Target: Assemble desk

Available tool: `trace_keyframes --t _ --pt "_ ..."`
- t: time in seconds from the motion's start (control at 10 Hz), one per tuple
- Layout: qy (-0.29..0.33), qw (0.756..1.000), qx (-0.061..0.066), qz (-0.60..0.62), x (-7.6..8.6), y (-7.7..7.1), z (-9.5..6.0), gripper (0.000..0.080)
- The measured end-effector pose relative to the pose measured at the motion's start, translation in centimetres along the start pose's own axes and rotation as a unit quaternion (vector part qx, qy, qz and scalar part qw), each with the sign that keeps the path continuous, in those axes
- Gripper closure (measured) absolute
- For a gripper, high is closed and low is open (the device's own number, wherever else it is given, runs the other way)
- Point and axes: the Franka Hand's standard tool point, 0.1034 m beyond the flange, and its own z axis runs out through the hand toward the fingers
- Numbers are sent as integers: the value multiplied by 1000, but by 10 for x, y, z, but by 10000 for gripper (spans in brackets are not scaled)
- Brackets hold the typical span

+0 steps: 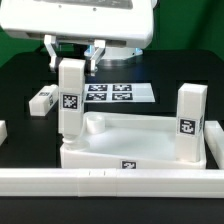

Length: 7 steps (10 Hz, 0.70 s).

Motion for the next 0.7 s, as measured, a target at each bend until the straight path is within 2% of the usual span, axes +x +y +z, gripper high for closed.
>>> trace_keyframes --t 0.2,0.5,0.7 --pt "-10 1000 5 -1 -2 -3 1 509" --pt "-11 1000 4 -1 -3 -3 1 509" --pt "-15 1000 4 9 -7 2 1 509"
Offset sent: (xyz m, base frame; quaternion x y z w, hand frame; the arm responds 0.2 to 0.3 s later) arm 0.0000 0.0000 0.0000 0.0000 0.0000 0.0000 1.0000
